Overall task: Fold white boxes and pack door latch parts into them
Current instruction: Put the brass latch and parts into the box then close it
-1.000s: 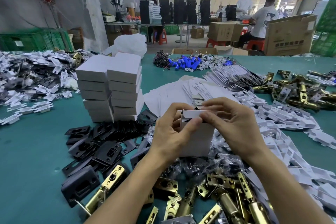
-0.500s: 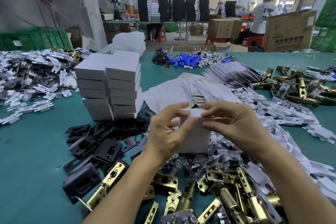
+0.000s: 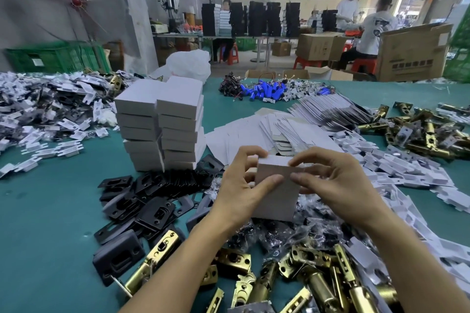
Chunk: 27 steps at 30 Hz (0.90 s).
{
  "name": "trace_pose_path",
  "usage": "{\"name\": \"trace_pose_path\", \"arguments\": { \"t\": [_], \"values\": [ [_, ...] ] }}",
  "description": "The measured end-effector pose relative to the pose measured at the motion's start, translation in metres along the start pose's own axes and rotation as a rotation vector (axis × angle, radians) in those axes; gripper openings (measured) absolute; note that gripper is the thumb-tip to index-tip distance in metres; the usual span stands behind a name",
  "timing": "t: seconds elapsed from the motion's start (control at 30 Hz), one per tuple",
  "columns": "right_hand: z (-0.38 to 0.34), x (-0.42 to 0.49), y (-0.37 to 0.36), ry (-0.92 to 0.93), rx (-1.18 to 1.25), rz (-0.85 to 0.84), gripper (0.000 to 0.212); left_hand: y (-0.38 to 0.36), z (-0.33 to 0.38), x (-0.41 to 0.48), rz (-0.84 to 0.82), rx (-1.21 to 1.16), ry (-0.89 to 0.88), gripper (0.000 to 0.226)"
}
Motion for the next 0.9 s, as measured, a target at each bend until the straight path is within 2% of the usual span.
{"name": "trace_pose_path", "arguments": {
  "t": [0.1, 0.2, 0.3, 0.37, 0.47, 0.53, 0.6, 0.63, 0.73, 0.9],
  "values": [
    [-0.003, 0.001, 0.009, 0.013, 0.098, 0.132, 0.022, 0.001, 0.001, 0.004, -0.045, 0.060, 0.101, 0.044],
    [-0.006, 0.001, 0.020, 0.004, 0.235, 0.279, 0.021, 0.001, 0.006, 0.006, -0.102, 0.192, 0.198, 0.043],
    [-0.004, 0.000, 0.026, -0.049, 0.347, 0.391, 0.024, 0.007, 0.017, 0.009, -0.120, 0.249, 0.224, 0.048],
    [-0.003, 0.001, 0.025, -0.080, 0.411, 0.423, 0.024, 0.013, 0.025, 0.013, -0.110, 0.206, 0.236, 0.045],
    [-0.008, 0.003, 0.014, -0.066, 0.418, 0.380, 0.038, 0.020, 0.032, 0.014, -0.069, -0.033, 0.237, 0.030],
    [-0.011, 0.004, 0.002, -0.072, 0.356, 0.301, 0.050, 0.032, 0.035, 0.011, 0.054, -0.180, 0.198, 0.041],
    [-0.011, 0.003, -0.007, -0.099, 0.316, 0.222, 0.051, 0.054, 0.042, 0.007, 0.263, -0.301, 0.141, 0.055],
    [-0.009, 0.002, -0.011, -0.115, 0.315, 0.194, 0.049, 0.068, 0.046, 0.005, 0.370, -0.350, 0.118, 0.053],
    [-0.004, 0.000, -0.016, -0.164, 0.323, 0.153, 0.038, 0.108, 0.062, 0.006, 0.613, -0.476, 0.064, 0.027],
    [0.001, -0.003, -0.025, -0.225, 0.330, 0.081, 0.028, 0.165, 0.089, 0.012, 0.858, -0.579, -0.039, 0.020]
  ]
}}
Point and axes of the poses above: each hand's wrist, its own x-axis towards the middle knuckle, its own y-axis out of the back of the hand, z = x × y, the point moved 7 cm from there along x, towards the middle knuckle, and after that the axes turned 9 degrees about y, right-handed, at the moved point
